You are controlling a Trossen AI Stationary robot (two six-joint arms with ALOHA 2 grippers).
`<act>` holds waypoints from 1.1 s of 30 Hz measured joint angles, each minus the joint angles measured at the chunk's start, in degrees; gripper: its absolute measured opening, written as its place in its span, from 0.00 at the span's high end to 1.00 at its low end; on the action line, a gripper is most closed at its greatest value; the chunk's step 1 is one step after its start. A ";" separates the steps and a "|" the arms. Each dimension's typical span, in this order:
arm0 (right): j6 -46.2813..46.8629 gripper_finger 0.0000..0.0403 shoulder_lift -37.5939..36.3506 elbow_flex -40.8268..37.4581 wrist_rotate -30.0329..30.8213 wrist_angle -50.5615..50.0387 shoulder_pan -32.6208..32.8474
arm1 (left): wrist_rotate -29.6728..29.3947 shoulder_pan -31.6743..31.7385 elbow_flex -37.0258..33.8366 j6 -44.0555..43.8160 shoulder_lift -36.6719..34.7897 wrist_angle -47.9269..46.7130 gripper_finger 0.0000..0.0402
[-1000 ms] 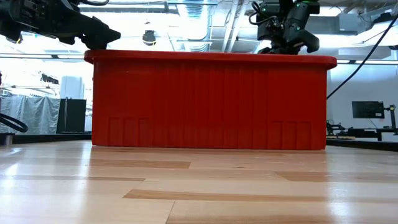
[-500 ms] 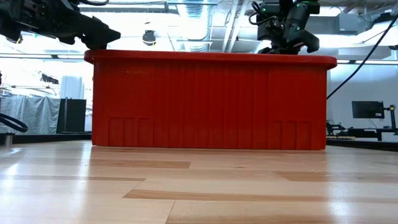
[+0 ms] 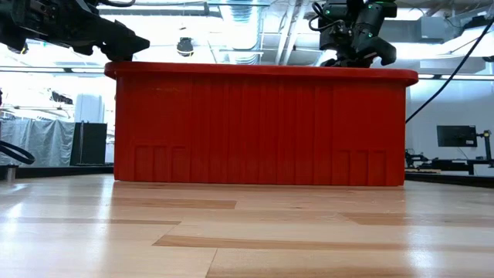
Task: Pick and place slides into bin
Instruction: Stack the slide on top of the right slide in the bin
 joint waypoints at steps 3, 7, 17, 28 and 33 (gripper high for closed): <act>-0.02 1.00 0.00 0.00 0.00 0.00 0.00 | -0.02 0.01 0.01 0.00 0.00 0.00 0.46; -0.02 1.00 0.00 0.00 0.00 0.00 0.00 | 0.00 0.02 0.00 0.00 0.00 0.00 0.46; -0.22 1.00 0.00 0.00 0.01 0.01 0.00 | -0.02 0.02 0.00 0.00 0.02 0.00 0.46; -1.57 1.00 0.00 0.00 0.24 1.52 -0.02 | 0.00 0.00 0.01 0.00 0.02 0.00 0.46; -1.99 1.00 0.00 0.00 0.88 2.06 -0.42 | 0.00 0.00 0.01 0.00 0.01 0.00 0.46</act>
